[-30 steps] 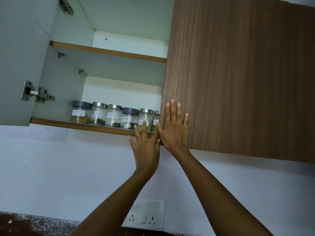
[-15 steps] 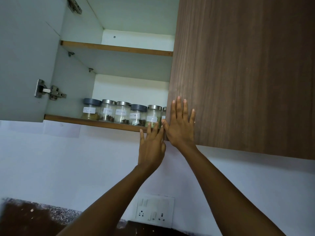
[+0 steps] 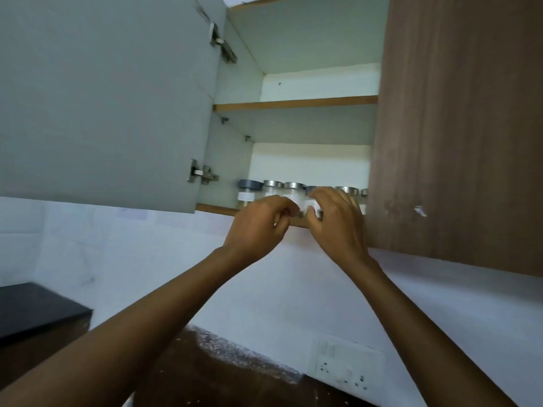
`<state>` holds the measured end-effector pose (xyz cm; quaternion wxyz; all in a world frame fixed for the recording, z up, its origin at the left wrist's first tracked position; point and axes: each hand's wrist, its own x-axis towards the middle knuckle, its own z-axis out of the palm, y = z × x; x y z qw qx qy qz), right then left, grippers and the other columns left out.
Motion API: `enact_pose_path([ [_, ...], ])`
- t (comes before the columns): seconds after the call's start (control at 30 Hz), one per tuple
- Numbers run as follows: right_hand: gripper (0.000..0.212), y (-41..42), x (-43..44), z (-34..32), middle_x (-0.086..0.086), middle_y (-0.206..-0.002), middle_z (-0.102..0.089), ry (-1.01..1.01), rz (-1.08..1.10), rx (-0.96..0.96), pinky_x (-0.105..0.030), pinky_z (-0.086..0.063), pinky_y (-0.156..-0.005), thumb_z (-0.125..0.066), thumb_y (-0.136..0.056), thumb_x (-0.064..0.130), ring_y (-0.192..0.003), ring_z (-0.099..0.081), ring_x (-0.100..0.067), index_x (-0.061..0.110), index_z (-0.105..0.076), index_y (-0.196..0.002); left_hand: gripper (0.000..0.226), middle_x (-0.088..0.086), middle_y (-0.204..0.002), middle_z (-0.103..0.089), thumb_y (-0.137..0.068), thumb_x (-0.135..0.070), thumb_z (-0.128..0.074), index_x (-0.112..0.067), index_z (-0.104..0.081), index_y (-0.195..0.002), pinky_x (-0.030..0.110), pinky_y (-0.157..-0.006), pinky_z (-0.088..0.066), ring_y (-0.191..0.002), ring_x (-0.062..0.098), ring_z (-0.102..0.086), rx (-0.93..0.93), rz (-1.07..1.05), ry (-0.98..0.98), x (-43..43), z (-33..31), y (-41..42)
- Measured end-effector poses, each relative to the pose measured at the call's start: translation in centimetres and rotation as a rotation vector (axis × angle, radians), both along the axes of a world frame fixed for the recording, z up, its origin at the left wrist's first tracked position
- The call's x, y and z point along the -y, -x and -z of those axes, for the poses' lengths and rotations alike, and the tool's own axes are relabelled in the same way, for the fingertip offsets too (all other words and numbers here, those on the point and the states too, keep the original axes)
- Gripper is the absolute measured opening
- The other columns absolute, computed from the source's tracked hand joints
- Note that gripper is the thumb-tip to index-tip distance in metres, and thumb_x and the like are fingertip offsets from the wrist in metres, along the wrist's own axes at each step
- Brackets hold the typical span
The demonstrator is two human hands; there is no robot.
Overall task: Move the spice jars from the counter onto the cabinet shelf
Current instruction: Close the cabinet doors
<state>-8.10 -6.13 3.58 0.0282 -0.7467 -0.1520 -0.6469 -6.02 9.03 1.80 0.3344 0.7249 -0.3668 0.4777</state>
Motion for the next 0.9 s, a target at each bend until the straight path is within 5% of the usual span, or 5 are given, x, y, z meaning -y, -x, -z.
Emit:
enact_pose_path([
  [0.67,0.025,3.4,-29.7,0.9,-0.004,-0.090,-0.070,0.032,-0.538,-0.123,-0.031,-0.034,-0.078,-0.045,-0.091,0.020,-0.085,-0.060,-0.024,0.010,-0.067,-0.092,0.022,-0.004,-0.081,-0.071,-0.081,-0.012,-0.048,-0.016,-0.070,-0.082,0.035,-0.077,-0.047,-0.075,0.017,-0.064,0.246,-0.517,0.025,-28.5,-1.4,8.8],
  [0.8,0.031,4.0,-35.5,0.8,-0.006,-0.106,-0.069,0.029,-0.596,-0.194,-0.029,-0.035,-0.086,-0.045,-0.089,0.023,-0.099,-0.061,-0.024,0.008,-0.067,-0.104,0.023,0.000,-0.104,-0.068,-0.078,-0.008,-0.054,-0.017,-0.070,-0.093,0.035,-0.084,-0.041,-0.099,0.024,-0.058,0.309,-0.655,0.144,-34.7,-2.2,8.3],
  [0.9,0.035,4.8,-39.6,0.9,-0.009,-0.125,-0.060,0.012,-0.642,-0.244,-0.032,-0.039,-0.097,-0.050,-0.091,0.023,-0.116,-0.053,-0.023,0.006,-0.059,-0.120,0.044,0.007,-0.137,-0.046,-0.082,-0.009,-0.060,-0.016,-0.055,-0.126,0.035,-0.095,-0.038,-0.123,0.030,-0.042,0.131,-0.668,0.318,-39.0,-2.7,7.7],
])
